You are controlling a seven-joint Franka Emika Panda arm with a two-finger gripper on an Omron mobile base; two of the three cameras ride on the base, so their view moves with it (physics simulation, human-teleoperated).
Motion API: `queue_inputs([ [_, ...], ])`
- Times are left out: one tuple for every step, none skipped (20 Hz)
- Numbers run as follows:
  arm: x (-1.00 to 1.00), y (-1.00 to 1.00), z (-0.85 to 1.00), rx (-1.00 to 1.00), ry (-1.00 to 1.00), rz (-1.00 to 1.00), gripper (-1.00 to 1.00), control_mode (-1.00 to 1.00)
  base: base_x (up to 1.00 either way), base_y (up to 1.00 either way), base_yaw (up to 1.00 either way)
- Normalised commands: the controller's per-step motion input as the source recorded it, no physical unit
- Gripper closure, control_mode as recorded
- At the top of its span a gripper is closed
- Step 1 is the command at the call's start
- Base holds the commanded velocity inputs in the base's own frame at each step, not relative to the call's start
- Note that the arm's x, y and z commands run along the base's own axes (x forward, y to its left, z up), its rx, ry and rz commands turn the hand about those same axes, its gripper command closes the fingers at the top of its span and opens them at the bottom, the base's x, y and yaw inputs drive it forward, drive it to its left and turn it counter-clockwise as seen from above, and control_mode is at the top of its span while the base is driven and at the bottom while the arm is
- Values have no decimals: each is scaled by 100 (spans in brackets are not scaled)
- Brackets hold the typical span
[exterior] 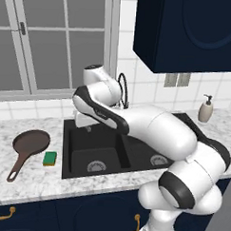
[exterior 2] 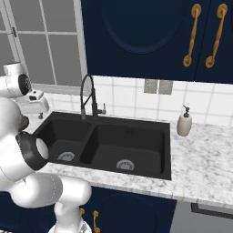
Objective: Pick the pan and sponge and place them into the sink. Then turn on the water.
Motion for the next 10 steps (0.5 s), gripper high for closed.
queue_inputs([
  [11,81,-55,18,0,0,-100,-100,0,0,0],
  [11,73,-54,23,0,0,-100,-100,0,0,0],
  [6,71,-52,28,0,0,-100,-100,0,0,0],
  [3,70,-59,30,0,0,-100,-100,0,0,0],
  [4,64,-62,30,0,0,-100,-100,0,0,0],
  [6,45,-51,29,0,0,-100,-100,0,0,0],
  [1,20,-29,20,0,-3,-100,-100,0,0,0],
  [0,0,0,7,1,-2,-100,-100,0,0,0],
  [0,0,0,0,0,0,-100,-100,0,0,0],
  [0,0,0,0,0,0,-100,-100,0,0,0],
])
